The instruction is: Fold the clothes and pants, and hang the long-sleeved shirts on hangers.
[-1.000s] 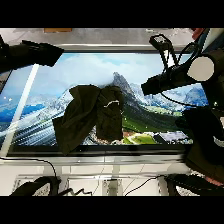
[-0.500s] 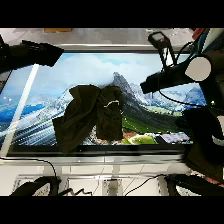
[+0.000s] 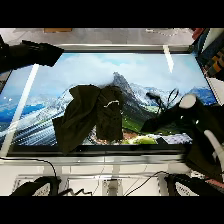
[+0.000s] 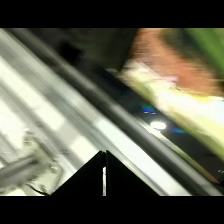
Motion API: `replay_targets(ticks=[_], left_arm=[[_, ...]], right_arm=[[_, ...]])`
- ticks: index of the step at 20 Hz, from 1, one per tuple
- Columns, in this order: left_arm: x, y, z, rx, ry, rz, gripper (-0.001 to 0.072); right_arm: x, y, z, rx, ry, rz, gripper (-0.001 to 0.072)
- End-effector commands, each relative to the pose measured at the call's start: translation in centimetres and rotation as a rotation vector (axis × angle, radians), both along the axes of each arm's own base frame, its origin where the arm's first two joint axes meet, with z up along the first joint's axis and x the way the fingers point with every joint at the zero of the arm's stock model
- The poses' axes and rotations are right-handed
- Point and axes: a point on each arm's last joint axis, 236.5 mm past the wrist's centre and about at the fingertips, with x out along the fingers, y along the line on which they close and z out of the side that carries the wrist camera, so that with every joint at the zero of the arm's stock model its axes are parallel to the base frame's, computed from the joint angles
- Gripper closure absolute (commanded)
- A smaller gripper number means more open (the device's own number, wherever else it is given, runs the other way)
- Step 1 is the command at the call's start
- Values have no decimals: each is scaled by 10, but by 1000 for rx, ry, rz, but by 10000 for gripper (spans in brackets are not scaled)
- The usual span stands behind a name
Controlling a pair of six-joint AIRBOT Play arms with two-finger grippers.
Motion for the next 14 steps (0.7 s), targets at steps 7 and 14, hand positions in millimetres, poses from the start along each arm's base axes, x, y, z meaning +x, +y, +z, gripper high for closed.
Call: replay_targets(ticks=[7, 14], left_arm=[[0, 0, 1, 0, -1, 0, -5], [0, -1, 1, 0, -1, -1, -5]], right_arm=[[4, 16, -81, 154, 235, -533, 251], [-8, 55, -105, 179, 385, -532, 151]])
